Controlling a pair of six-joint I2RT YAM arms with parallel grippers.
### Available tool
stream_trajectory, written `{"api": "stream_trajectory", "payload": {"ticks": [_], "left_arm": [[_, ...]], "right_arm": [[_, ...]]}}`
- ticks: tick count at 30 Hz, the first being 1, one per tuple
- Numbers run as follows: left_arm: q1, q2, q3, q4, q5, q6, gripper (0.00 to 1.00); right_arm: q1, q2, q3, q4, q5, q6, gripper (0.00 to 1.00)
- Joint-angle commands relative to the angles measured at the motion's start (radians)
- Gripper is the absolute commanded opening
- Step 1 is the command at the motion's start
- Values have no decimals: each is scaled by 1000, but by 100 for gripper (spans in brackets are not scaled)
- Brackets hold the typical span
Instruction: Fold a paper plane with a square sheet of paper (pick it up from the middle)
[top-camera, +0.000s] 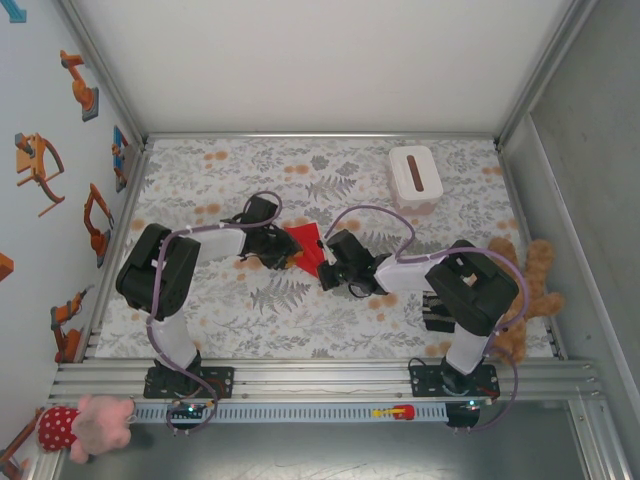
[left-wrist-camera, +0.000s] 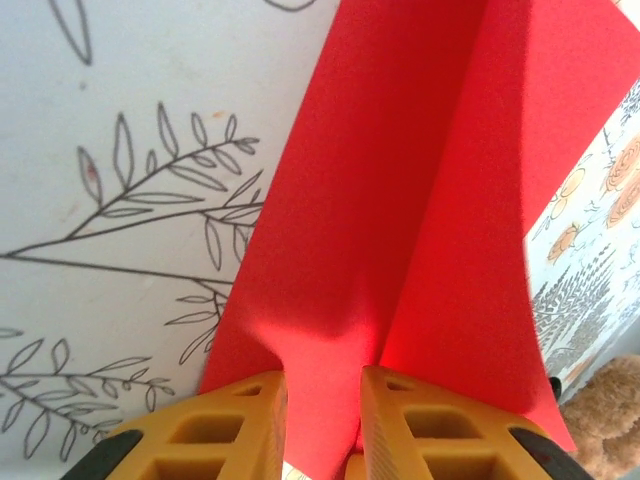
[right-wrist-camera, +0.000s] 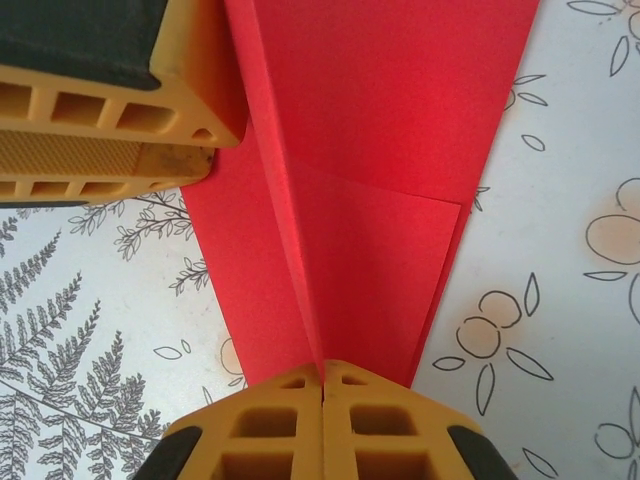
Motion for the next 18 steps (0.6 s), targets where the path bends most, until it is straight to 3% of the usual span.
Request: {"api": "stream_trajectory", "payload": {"ticks": [1,8,18], "left_arm": [[-5,-62,-24,-29,-27,-3,26],[-4,-151,-112,68,-56,-39,26],[-17,-142,-144,270,23,-44,34]], "right_arm": [[-15,-30,-36,72,-34,10,3],[-74,-33,-111,216,-152,66,0],[-163,-3,-199,438,-322,177,0]]}}
